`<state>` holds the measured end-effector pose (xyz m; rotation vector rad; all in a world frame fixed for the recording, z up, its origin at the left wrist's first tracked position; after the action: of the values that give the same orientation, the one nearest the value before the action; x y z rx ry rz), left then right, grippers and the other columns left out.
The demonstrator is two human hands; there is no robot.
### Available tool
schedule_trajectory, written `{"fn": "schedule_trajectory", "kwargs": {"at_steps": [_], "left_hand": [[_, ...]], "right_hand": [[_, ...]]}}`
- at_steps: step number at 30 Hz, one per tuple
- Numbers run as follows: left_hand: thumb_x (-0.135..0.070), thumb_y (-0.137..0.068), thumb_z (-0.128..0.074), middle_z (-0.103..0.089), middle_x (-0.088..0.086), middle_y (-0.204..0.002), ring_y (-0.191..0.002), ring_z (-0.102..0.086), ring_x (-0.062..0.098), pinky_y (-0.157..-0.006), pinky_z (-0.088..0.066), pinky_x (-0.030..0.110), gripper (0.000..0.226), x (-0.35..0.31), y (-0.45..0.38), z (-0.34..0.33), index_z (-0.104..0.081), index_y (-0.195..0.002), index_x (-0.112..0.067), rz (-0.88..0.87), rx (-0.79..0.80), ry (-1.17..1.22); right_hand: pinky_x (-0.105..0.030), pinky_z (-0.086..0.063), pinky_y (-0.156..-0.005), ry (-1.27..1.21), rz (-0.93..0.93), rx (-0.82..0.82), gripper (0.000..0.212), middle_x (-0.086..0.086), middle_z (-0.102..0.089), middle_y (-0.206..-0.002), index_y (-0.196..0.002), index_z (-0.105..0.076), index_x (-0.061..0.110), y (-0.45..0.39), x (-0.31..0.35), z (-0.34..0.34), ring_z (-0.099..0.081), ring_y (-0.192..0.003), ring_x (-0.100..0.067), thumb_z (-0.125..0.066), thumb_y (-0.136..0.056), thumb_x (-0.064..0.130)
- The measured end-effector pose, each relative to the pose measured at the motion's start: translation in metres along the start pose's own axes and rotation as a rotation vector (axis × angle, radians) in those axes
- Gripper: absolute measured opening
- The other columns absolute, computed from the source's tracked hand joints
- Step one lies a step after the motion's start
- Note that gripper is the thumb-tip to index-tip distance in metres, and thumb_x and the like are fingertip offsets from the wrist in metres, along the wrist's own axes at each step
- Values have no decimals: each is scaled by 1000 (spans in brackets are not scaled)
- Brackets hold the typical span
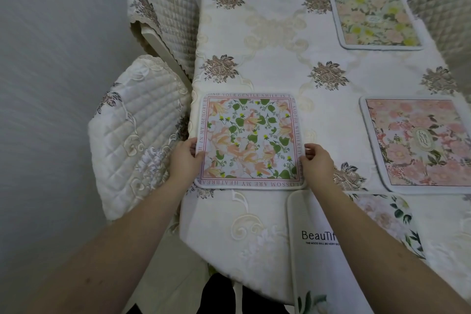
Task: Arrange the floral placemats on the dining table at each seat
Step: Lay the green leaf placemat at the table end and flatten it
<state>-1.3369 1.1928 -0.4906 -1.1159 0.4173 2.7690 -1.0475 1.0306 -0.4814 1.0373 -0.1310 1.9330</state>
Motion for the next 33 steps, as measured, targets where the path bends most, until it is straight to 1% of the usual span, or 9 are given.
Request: {"fn": "schedule_trajectory", "kwargs": {"at_steps": [7, 10, 12, 15, 19, 22, 26, 29, 33], "left_hand": [[-20, -89, -69, -51, 4, -104, -89, -58, 19, -86, -51, 33, 41, 5, -1, -1, -61, -129, -13, -81, 17, -52], [-23, -88, -68, -50, 8, -110, -103, -53, 26, -91, -46, 37, 44, 6, -1, -2, -60, -130, -11, -105, 4, -103], [-27, -89, -64, -50, 11, -119, -112, -48, 30, -93, -43, 40, 48, 5, -1, -5, -54, -133, -12, -112, -49, -192], [-28, -92, -54, -46, 13, -138, -127, -41, 30, -106, -35, 46, 55, -6, -2, -15, -42, -143, -9, -194, -109, -310], [-26, -101, -38, -33, 10, -156, -146, -22, 23, -120, -14, 39, 51, -36, -14, -37, -34, -149, -8, -415, -37, -358], [-22, -101, -33, -28, 8, -159, -149, -14, 22, -122, -7, 39, 51, -56, -35, -57, -31, -150, -8, -510, -1, -392], [-25, -98, -33, -34, 10, -156, -147, -22, 24, -121, -13, 47, 52, -72, -70, -71, -38, -147, -8, -567, 13, -531], [-32, -98, -24, -32, 7, -157, -147, -21, 22, -119, -2, 41, 56, -75, -90, -80, -38, -148, -10, -573, 41, -585], [-40, -96, -21, -28, 2, -159, -148, -21, 18, -119, -3, 42, 61, -65, -102, -92, -33, -151, -16, -555, 56, -607]], "right_hand": [[-28, -44, -74, 19, -21, -16, 32, -6, -69, -106, -123, -62, 10, -2, -7, -1, -59, -88, -19, -55, -93, 3], [-30, -44, -73, 93, 7, -44, 35, -11, -65, -112, -125, -61, 11, 1, -5, -1, -58, -89, -21, -51, -93, 1], [-37, -47, -82, 157, 81, -73, 36, -12, -57, -121, -127, -58, 11, 4, 1, -5, -56, -102, -26, -50, -93, 4], [-40, -39, -98, 230, 273, -98, 35, -11, -55, -128, -130, -56, 11, 4, 22, -18, -47, -117, -28, -48, -96, 12], [-39, -28, -114, 291, 501, 6, 44, -11, -49, -144, -141, -48, 8, -7, 60, -50, -40, -134, -27, -45, -98, 12], [-40, -17, -119, 389, 603, 57, 49, -12, -38, -153, -147, -39, 7, -23, 86, -80, -30, -143, -28, -33, -101, 23], [-35, -9, -119, 466, 651, 95, 61, -12, -28, -158, -150, -32, 4, -49, 105, -106, -20, -148, -26, -20, -95, 29], [-36, -8, -120, 523, 649, 103, 64, -11, -22, -160, -152, -27, 6, -67, 101, -121, -15, -149, -24, -12, -94, 31], [-37, -6, -121, 616, 637, 92, 56, -5, -19, -162, -154, -22, 13, -81, 87, -132, -13, -150, -19, -18, -102, 34]]}}
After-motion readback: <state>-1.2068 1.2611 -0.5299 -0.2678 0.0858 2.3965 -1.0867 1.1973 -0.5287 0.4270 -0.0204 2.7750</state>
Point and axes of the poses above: each hand's wrist, its own y-axis away from the middle knuckle, its own z-axis out of the back of the hand, x = y × z, the point moved 2 cm from there along -y, towards the middle knuckle
